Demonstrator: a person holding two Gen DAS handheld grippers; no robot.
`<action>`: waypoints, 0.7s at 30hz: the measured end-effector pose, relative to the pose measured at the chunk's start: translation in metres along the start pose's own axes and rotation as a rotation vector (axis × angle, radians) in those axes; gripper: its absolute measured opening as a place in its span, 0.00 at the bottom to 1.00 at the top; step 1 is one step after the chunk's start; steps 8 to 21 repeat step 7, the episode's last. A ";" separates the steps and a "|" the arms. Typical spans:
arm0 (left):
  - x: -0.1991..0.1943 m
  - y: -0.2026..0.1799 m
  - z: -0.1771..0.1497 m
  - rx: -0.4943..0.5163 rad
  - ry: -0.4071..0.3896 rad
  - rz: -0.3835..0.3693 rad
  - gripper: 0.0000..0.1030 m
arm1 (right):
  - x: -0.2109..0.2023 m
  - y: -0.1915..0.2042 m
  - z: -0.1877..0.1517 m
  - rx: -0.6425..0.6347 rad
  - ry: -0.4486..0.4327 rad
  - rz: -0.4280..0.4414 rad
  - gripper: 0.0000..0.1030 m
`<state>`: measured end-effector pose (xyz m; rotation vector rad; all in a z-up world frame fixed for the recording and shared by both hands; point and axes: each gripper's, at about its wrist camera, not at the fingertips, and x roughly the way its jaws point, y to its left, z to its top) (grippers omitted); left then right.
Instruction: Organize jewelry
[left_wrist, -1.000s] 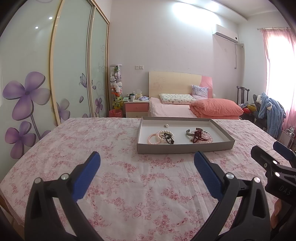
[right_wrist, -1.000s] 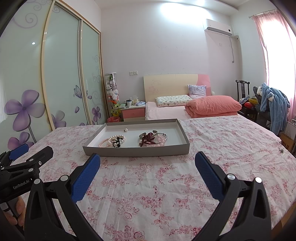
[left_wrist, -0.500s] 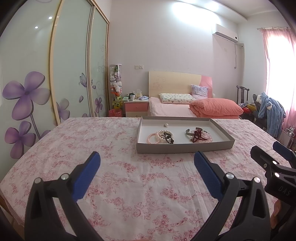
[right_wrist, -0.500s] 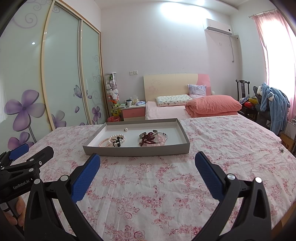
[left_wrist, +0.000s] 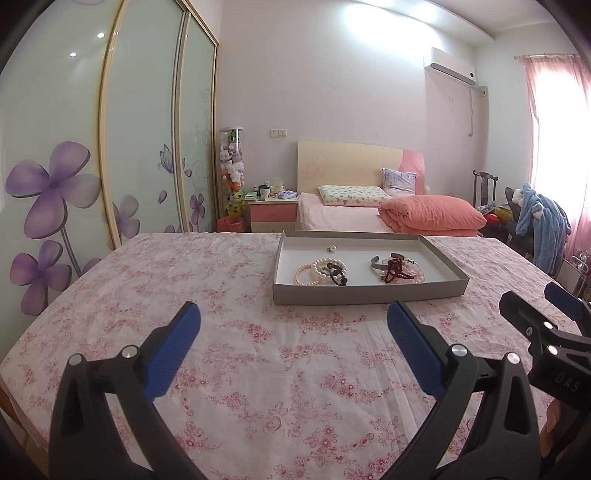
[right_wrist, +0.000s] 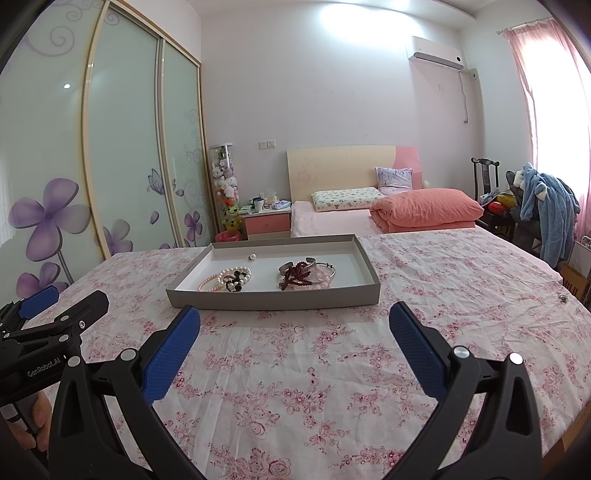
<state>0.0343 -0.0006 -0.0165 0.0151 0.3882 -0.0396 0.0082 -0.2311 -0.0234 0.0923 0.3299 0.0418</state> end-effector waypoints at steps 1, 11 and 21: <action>0.000 0.000 0.000 0.001 0.001 -0.002 0.96 | 0.000 0.000 0.000 0.001 0.000 0.000 0.98; 0.000 0.000 -0.001 0.001 0.003 -0.003 0.96 | 0.000 0.000 0.001 0.000 0.000 0.000 0.98; 0.000 0.000 -0.001 0.001 0.003 -0.003 0.96 | 0.000 0.000 0.001 0.000 0.000 0.000 0.98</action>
